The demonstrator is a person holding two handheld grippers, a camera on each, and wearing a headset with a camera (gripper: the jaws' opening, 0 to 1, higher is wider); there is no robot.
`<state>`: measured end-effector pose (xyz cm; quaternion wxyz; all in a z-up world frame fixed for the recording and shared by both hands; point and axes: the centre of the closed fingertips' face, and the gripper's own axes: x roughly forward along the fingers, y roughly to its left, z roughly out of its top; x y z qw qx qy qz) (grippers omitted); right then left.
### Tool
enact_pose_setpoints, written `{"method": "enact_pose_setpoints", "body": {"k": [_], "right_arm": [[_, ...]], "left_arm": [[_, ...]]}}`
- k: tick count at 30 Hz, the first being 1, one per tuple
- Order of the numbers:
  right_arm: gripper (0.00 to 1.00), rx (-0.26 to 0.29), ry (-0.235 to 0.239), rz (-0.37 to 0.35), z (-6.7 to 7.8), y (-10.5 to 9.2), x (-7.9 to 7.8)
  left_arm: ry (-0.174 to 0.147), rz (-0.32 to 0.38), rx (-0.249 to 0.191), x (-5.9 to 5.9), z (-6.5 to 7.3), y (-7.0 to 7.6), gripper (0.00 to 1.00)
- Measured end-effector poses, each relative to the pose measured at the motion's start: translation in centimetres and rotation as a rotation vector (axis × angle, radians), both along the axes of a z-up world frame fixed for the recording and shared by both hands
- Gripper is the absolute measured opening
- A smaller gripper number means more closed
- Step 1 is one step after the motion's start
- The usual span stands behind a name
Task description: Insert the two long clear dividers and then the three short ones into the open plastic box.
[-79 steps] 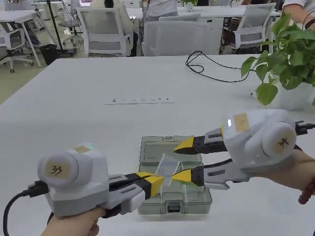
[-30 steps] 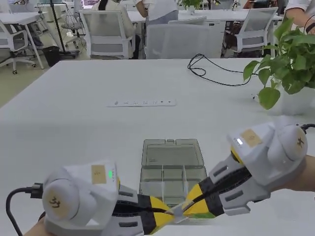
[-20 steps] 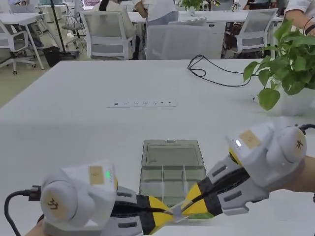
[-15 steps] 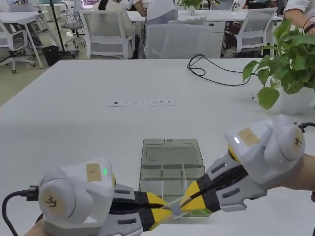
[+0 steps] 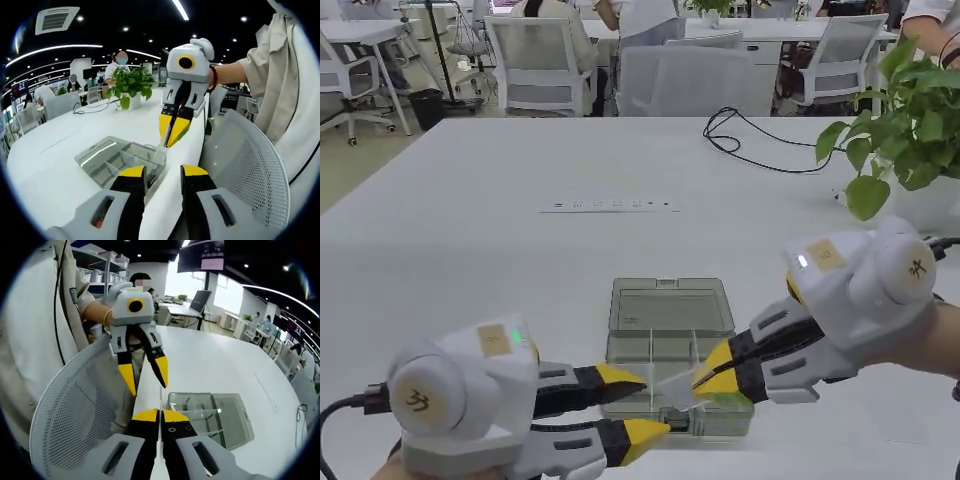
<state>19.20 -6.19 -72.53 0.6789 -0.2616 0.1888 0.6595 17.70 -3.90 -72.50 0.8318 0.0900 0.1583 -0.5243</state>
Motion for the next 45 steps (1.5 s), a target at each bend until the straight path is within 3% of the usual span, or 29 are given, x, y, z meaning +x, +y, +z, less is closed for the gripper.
{"method": "enact_pose_setpoints", "body": {"k": [15,20,34,45], "right_arm": [[0.02,-0.058,-0.07,-0.168,-0.8,-1.7,4.3],[0.02,-0.07,-0.054,-0.223,-1.2,-2.0,5.4],[0.02,-0.085,-0.037,-0.274,-2.4,-1.7,7.0],[0.02,-0.088,0.009,-0.297,-3.4,-1.7,7.6]], "left_arm": [[0.032,0.115,-0.062,0.9,0.2,1.0,0.5],[0.031,0.133,-0.062,1.1,0.2,1.1,0.55],[0.035,0.184,-0.049,1.8,-0.2,1.6,0.72],[0.042,0.208,-0.048,2.2,-0.3,1.8,0.75]]}}
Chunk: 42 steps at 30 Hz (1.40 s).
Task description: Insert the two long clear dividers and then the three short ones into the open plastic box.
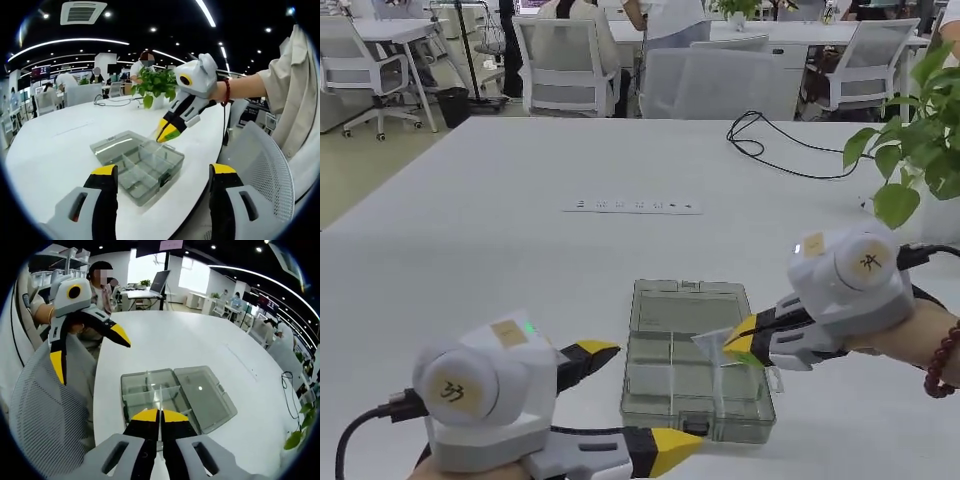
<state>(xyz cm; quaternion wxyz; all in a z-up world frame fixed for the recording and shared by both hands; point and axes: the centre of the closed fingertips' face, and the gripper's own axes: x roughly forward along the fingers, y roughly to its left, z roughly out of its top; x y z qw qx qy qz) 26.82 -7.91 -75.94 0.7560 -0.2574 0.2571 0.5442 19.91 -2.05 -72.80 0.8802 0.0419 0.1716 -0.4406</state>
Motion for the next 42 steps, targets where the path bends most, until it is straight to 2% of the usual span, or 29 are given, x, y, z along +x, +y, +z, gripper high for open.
{"method": "enact_pose_setpoints", "body": {"k": [14,21,26,31,42], "right_arm": [[0.02,-0.029,0.023,0.006,-0.5,0.3,0.3],[0.02,-0.113,-0.004,0.081,-0.7,0.9,0.1],[0.02,-0.137,-0.033,0.122,-0.8,1.4,0.0],[0.02,-0.153,-0.028,0.136,-1.0,1.9,0.1],[0.02,-0.203,-0.042,0.224,-1.5,2.8,-0.1]], "left_arm": [[-0.002,0.004,0.005,0.2,-0.1,0.1,0.74],[-0.012,0.008,0.012,0.4,0.0,0.2,0.74],[-0.018,0.01,0.014,0.4,0.0,0.2,0.74],[-0.019,0.01,0.014,0.4,0.0,0.2,0.74],[-0.021,0.01,0.021,0.3,0.0,0.3,0.73]]}}
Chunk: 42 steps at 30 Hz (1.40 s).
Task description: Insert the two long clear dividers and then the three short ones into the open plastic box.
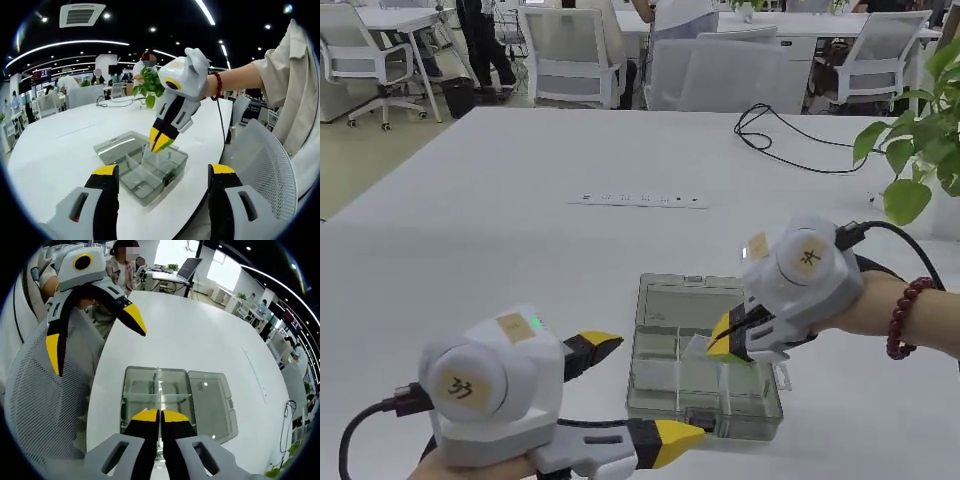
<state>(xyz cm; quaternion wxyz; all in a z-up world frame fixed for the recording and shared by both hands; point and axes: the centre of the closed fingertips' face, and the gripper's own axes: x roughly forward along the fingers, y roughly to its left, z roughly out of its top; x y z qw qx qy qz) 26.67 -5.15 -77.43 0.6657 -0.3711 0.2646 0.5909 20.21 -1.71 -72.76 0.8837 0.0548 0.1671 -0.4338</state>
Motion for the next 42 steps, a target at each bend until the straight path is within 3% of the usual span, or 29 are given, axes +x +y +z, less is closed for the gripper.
{"method": "enact_pose_setpoints", "body": {"k": [9,18,28,42], "right_arm": [[0.02,-0.024,-0.006,0.036,-0.4,0.4,-0.1],[0.02,-0.025,0.036,0.022,-0.5,0.6,0.2],[0.02,-0.087,0.086,0.012,-2.5,0.7,0.4],[0.02,-0.174,0.105,0.033,-4.4,0.6,0.3]], "left_arm": [[-0.003,0.003,-0.004,0.0,0.1,0.1,0.73],[-0.005,0.0,-0.001,0.0,0.1,0.1,0.73],[-0.011,0.007,0.0,0.2,0.3,0.2,0.74],[-0.009,0.008,0.007,0.5,0.1,0.1,0.74]]}}
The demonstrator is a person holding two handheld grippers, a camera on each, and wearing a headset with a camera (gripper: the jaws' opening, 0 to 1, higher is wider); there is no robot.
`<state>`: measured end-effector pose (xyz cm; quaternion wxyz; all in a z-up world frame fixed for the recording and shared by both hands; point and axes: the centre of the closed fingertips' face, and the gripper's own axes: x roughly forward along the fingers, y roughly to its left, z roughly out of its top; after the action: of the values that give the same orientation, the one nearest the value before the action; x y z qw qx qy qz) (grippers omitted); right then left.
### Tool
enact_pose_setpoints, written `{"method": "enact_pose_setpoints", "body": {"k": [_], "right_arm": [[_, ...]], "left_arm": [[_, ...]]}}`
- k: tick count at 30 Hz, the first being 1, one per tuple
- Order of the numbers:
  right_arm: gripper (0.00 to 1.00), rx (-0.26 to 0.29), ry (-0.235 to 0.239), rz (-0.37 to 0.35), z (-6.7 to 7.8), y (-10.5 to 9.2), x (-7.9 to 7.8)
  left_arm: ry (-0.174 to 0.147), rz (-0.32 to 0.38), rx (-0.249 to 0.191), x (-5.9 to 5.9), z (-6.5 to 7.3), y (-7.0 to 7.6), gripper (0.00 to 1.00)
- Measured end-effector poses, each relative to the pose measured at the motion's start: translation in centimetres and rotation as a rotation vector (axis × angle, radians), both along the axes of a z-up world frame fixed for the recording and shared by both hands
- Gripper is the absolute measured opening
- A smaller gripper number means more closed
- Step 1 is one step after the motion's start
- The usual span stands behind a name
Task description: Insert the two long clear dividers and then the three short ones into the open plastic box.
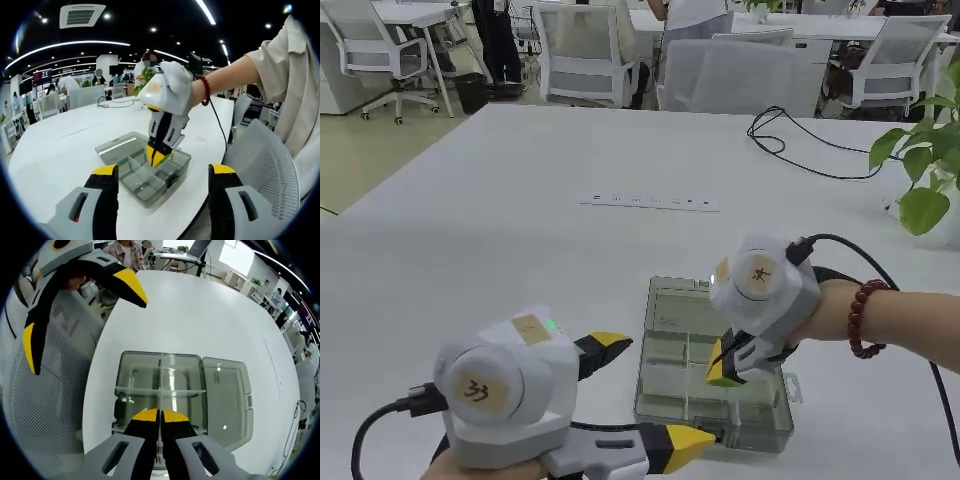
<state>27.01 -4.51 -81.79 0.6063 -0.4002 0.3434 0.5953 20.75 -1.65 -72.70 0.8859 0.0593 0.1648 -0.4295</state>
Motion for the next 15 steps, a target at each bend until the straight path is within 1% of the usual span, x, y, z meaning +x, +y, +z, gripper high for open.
{"method": "enact_pose_setpoints", "body": {"k": [4,6,8,11,13,15], "right_arm": [[0.02,-0.032,0.007,0.011,-0.6,-0.1,0.1],[0.02,-0.045,0.004,0.021,-0.9,-0.1,0.1],[0.02,-0.059,0.006,0.029,-0.9,-0.1,0.0],[0.02,-0.064,0.013,0.023,-0.9,-0.2,0.0],[0.02,-0.083,0.01,0.025,-1.3,-0.1,0.0],[0.02,-0.096,0.011,0.025,-1.2,-0.1,0.0]], "left_arm": [[-0.006,0.002,0.011,0.1,0.0,0.1,0.74],[-0.006,0.004,0.01,0.2,0.0,0.0,0.74],[-0.006,0.006,0.011,0.2,-0.1,0.1,0.74],[-0.007,0.007,0.011,0.3,-0.1,0.1,0.74],[-0.007,0.007,0.016,0.3,-0.1,0.1,0.74],[-0.007,0.013,0.015,0.4,-0.1,0.2,0.73]]}}
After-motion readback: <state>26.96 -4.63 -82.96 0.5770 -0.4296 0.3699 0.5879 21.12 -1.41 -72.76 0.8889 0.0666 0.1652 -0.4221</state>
